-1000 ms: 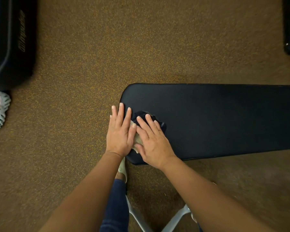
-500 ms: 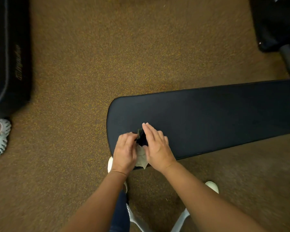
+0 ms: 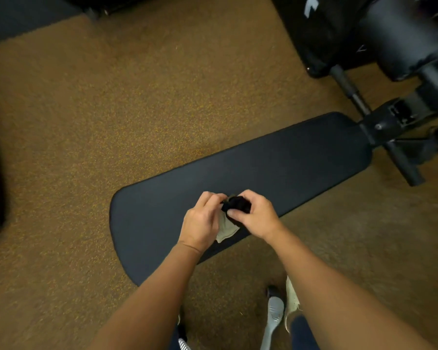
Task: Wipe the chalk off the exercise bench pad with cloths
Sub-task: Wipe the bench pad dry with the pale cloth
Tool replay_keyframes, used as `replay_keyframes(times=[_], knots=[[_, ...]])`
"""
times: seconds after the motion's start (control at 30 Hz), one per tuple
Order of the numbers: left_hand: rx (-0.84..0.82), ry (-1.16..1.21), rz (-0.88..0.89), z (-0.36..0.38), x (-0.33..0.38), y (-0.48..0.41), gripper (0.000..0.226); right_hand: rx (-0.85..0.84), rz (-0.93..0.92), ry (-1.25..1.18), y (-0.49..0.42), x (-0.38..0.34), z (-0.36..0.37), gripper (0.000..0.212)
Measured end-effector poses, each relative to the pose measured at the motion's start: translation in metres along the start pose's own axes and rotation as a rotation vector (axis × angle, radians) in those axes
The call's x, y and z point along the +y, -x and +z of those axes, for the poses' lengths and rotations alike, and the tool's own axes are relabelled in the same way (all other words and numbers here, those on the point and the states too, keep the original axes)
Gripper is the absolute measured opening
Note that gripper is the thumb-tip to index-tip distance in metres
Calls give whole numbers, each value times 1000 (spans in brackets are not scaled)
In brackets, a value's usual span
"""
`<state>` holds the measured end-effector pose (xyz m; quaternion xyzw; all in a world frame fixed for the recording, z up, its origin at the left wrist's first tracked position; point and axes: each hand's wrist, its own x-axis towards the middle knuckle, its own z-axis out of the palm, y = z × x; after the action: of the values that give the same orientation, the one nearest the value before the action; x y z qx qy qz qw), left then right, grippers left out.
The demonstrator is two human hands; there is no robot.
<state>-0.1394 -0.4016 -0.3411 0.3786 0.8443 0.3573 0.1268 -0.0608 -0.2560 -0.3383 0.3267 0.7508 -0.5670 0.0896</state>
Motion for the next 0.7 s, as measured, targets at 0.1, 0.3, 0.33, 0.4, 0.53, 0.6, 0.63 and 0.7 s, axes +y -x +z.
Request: replay_keyframes(times=[0.1, 0.3, 0.33, 0.4, 0.53, 0.6, 0.63, 0.7], knots=[[18, 58, 28, 17, 35, -34, 22, 40, 67, -199, 3, 5, -51, 19], [17, 146, 97, 56, 110, -92, 19, 160, 153, -467, 19, 22, -146, 19], [8, 156, 112, 63, 123, -101, 19, 186, 152, -505, 22, 23, -160, 18], [-2, 176, 143, 78, 149, -117, 20, 273, 121, -540, 30, 24, -188, 15], [-5, 201, 209, 105, 205, -154, 23, 517, -8, -484, 41, 28, -243, 12], [-24, 194, 258, 118, 234, -173, 23, 655, -31, -354, 46, 33, -270, 9], [-39, 190, 274, 124, 249, -181, 23, 729, -32, -273, 50, 35, -282, 6], [-67, 188, 288, 137, 275, -196, 23, 873, -41, -148, 57, 38, -304, 8]])
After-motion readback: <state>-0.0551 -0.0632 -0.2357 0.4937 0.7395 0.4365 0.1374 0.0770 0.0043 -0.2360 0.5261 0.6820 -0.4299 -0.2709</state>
